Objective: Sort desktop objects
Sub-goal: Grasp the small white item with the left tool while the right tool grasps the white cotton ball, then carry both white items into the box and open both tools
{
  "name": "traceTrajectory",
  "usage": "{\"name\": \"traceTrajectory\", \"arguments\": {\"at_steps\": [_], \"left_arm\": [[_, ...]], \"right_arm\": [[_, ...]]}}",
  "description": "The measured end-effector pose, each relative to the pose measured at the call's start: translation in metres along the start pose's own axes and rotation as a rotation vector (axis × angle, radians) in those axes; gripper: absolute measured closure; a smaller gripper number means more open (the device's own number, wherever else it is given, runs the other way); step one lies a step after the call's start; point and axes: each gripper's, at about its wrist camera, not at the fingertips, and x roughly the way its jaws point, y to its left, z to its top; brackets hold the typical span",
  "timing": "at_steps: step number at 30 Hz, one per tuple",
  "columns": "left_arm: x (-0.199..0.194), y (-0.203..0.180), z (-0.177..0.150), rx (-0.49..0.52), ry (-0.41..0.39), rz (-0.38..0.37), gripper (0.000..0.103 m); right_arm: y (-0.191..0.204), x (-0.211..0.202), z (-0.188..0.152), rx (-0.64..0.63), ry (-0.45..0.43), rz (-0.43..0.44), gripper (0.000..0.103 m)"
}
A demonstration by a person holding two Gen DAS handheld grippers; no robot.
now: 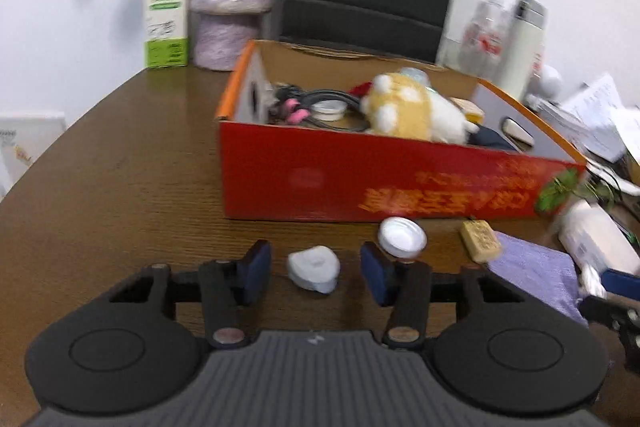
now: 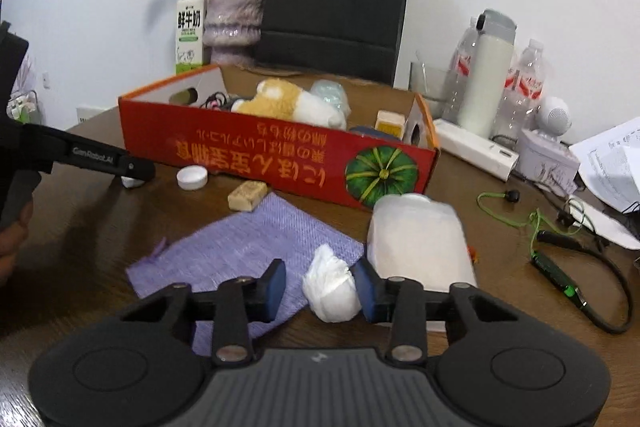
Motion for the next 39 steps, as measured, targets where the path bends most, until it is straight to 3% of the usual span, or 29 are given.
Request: {"name": "traceTrajectory", "arguments": {"at_steps": [1, 3, 5, 10, 15, 19, 23, 27, 34, 39], "left_arm": [[0.0, -0.001, -0.001, 0.013, 0.0, -0.006, 0.051], [0.0, -0.005, -0.002, 0.04, 0.003, -0.006, 0.067], [0.001, -0.009, -0.003, 0.045, 0.001, 0.018, 0.075], [-0.014, -0.009, -0.007, 0.006, 0.001, 0.012, 0.076], [-0.063, -0.026, -0.023, -0.031, -0.046, -0.012, 0.076], [-0.095, -0.048, -0.04, 0.031, -0.06, 0.032, 0.076], [-0.124, -0.057, -0.056, 0.019, -0.073, -0.005, 0.076], [-0.152, -0.066, -0.071, -0.004, -0.082, -0.058, 0.076], [-0.192, -0.073, -0.093, 0.009, -0.122, -0.075, 0.076], [-0.199, -0.073, -0.099, 0.011, -0.121, -0.064, 0.075]], "right_arm": [[0.0, 0.001, -0.002, 0.003, 0.0, 0.005, 0.084], [-0.002, -0.001, -0.003, 0.018, -0.014, 0.007, 0.086], [-0.007, -0.005, -0.003, 0.059, -0.03, 0.015, 0.087], [-0.012, -0.037, -0.001, 0.129, -0.097, 0.047, 0.087], [-0.003, -0.071, -0.013, 0.171, -0.11, 0.12, 0.087], [0.013, -0.081, -0.035, 0.166, -0.076, 0.152, 0.087], [0.025, -0.096, -0.053, 0.17, -0.052, 0.167, 0.087], [0.034, -0.125, -0.061, 0.155, -0.116, 0.196, 0.087], [0.051, -0.161, -0.069, 0.107, -0.184, 0.176, 0.087], [0.051, -0.171, -0.072, 0.114, -0.217, 0.175, 0.087]]}}
